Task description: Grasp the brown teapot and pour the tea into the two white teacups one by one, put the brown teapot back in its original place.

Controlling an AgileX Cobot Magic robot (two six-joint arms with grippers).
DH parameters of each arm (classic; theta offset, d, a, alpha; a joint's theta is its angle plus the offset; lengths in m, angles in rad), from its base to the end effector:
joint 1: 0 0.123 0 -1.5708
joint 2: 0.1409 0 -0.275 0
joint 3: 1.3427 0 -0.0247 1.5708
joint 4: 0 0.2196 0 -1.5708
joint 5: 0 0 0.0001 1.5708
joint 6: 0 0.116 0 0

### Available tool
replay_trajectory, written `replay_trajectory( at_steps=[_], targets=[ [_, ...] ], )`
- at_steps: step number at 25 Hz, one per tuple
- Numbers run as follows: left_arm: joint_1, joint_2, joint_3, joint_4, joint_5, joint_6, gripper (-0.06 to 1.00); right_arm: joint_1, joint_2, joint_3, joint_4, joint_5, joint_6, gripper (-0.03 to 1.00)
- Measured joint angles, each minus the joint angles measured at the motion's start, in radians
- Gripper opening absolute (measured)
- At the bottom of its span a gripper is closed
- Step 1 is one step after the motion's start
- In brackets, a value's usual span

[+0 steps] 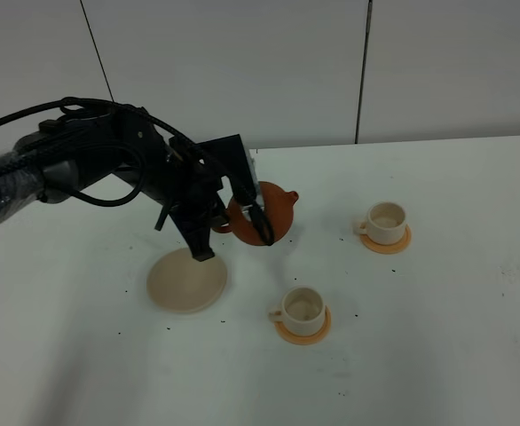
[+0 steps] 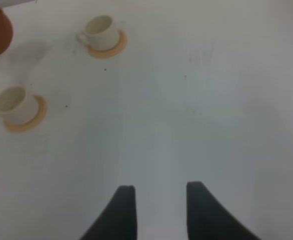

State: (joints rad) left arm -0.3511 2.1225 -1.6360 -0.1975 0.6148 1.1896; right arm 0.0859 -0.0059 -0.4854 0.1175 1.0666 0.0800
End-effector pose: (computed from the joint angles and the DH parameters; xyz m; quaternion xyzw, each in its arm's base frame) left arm 0.4173 -0.1669 0.1747 0.6220 0.7297 0.0411 0.2810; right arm -0.0011 0.0119 0.2469 -0.0047 0.8555 0.1011 0.5078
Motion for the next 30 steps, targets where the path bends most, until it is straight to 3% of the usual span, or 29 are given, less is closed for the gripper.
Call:
replay_trajectory(
  at_steps=[13, 23, 30],
  targets=[
    [-0.067, 0.132, -0.203, 0.026, 0.053, -0.102, 0.17, 0.000, 0.000, 0.000, 0.019, -0.001, 0.000, 0.24],
    [-0.102, 0.254, -0.433, 0.150, 0.187, -0.240, 0.17, 0.000, 0.000, 0.000, 0.024, -0.001, 0.000, 0.24],
    [-0.132, 0.317, -0.543, 0.212, 0.247, -0.272, 0.17, 0.000, 0.000, 0.000, 0.039, -0.008, 0.000, 0.24]
  ],
)
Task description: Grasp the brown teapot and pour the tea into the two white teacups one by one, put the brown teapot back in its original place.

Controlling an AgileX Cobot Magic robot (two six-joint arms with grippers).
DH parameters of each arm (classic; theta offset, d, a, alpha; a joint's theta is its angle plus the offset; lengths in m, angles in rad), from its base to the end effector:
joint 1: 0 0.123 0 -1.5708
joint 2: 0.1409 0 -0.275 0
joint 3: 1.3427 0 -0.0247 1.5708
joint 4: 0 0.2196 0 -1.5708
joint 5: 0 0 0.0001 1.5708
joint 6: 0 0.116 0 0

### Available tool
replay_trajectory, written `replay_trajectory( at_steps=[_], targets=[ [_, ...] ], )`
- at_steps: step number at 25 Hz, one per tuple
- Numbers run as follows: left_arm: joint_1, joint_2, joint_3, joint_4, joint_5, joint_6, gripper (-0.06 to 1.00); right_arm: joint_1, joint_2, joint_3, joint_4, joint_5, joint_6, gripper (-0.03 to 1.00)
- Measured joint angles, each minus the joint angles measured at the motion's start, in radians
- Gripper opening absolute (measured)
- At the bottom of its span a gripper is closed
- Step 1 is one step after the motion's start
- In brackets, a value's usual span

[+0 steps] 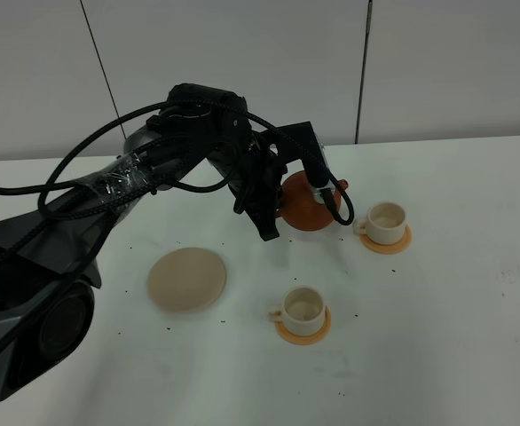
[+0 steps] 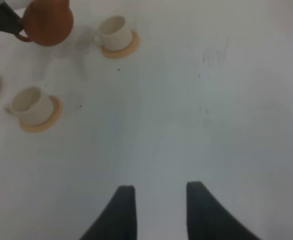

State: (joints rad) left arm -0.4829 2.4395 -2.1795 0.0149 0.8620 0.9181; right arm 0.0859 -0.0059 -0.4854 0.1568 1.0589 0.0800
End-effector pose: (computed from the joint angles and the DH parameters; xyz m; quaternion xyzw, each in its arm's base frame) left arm 0.4546 -0.2368 0.1562 0.6240 0.7352 0.0637 0.2571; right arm -0.0013 0.0157 0.2481 -0.0051 0.8524 0.1208 0.5087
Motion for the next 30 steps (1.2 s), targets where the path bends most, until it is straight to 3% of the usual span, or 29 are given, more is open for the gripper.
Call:
replay_trajectory(
  at_steps=[6, 13, 30],
  targets=[
    [-0.006, 0.002, -0.004, 0.032, -0.019, -0.009, 0.17, 0.000, 0.000, 0.000, 0.000, 0.000, 0.000, 0.24],
    [-0.026, 0.002, -0.010, 0.129, -0.059, -0.009, 0.17, 0.000, 0.000, 0.000, 0.002, 0.000, 0.000, 0.24],
    [-0.066, 0.022, -0.011, 0.198, -0.200, 0.074, 0.17, 0.000, 0.000, 0.000, 0.002, 0.000, 0.000, 0.24]
  ],
)
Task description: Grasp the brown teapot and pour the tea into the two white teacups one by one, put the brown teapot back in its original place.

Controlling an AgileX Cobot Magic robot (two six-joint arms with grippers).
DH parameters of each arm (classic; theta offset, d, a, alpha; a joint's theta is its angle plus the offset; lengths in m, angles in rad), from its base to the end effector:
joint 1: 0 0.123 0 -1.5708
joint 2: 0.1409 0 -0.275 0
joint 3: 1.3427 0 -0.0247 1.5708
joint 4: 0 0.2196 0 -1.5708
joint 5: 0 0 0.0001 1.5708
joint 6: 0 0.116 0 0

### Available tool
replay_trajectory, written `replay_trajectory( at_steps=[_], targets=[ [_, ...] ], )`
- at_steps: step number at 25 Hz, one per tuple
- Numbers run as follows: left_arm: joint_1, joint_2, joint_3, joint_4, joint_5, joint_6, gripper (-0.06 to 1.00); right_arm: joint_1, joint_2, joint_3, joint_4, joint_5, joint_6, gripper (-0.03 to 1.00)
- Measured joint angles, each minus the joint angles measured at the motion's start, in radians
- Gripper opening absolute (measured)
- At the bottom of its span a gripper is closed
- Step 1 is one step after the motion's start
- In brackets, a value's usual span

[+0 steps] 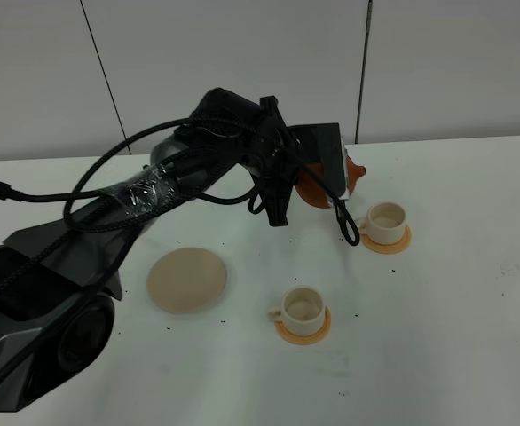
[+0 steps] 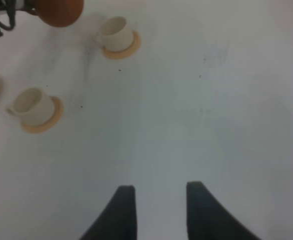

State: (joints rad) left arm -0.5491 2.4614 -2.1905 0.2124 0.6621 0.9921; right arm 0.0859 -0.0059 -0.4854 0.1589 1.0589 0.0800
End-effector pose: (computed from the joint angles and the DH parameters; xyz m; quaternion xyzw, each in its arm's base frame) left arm 0.4630 -0.2656 0.1631 0.6871 0.6287 0.1658 0.3241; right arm -0.0014 0.0159 0.2481 -0.0052 0.8523 0.1219 0.5086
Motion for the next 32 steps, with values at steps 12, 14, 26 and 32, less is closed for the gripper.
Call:
replay_trajectory(
  at_steps=[12, 14, 26, 32],
  targets=[
    [-0.033, 0.047, 0.000, 0.110, -0.052, 0.018, 0.17, 0.000, 0.000, 0.000, 0.000, -0.001, 0.000, 0.24],
    [-0.035, 0.047, 0.000, 0.118, -0.071, 0.018, 0.17, 0.000, 0.000, 0.000, 0.000, -0.001, 0.000, 0.24],
    [-0.071, 0.047, 0.000, 0.250, -0.109, 0.016, 0.17, 0.000, 0.000, 0.000, 0.000, -0.001, 0.000, 0.24],
    [-0.082, 0.047, 0.000, 0.304, -0.114, 0.016, 0.17, 0.000, 0.000, 0.000, 0.000, -0.001, 0.000, 0.24]
  ],
)
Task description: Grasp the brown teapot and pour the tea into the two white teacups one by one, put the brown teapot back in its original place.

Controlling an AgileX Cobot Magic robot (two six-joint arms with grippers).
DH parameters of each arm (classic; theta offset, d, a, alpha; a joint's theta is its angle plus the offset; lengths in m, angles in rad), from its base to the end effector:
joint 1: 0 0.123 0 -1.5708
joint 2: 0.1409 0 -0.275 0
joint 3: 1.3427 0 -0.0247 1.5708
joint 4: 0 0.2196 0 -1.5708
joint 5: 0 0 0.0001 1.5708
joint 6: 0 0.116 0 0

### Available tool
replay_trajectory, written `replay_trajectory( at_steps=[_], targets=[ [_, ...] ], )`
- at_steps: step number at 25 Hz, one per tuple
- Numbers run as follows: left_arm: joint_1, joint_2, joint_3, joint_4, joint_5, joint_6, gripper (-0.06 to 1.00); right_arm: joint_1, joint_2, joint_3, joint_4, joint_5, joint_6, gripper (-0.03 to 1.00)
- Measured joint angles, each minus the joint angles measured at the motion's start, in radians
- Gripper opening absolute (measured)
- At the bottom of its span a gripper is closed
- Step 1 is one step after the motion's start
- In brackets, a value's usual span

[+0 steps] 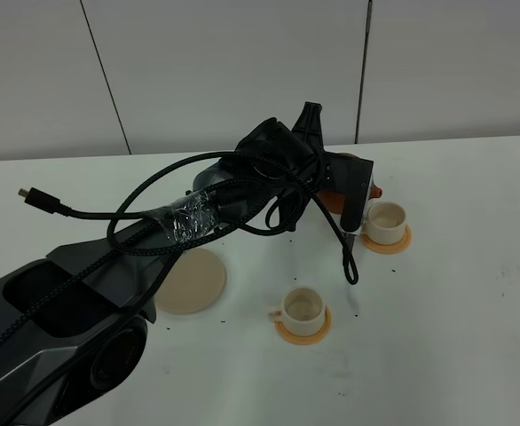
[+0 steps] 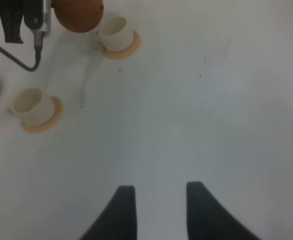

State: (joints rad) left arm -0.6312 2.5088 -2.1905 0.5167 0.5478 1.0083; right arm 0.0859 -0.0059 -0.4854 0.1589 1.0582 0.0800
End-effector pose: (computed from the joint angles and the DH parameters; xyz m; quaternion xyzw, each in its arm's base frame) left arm 0.4585 -0.2981 0.1528 0.7543 0.4991 0.2731 0.3275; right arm -0.0013 0.0159 0.2482 -0.0051 0.8521 0.1219 0.5089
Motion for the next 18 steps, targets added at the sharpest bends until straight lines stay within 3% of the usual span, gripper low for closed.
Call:
replay_trajectory(
  at_steps=[18],
  targets=[
    [-0.011, 0.000, 0.000, 0.023, -0.022, 0.139, 0.17, 0.000, 0.000, 0.000, 0.001, 0.000, 0.000, 0.24]
  ],
)
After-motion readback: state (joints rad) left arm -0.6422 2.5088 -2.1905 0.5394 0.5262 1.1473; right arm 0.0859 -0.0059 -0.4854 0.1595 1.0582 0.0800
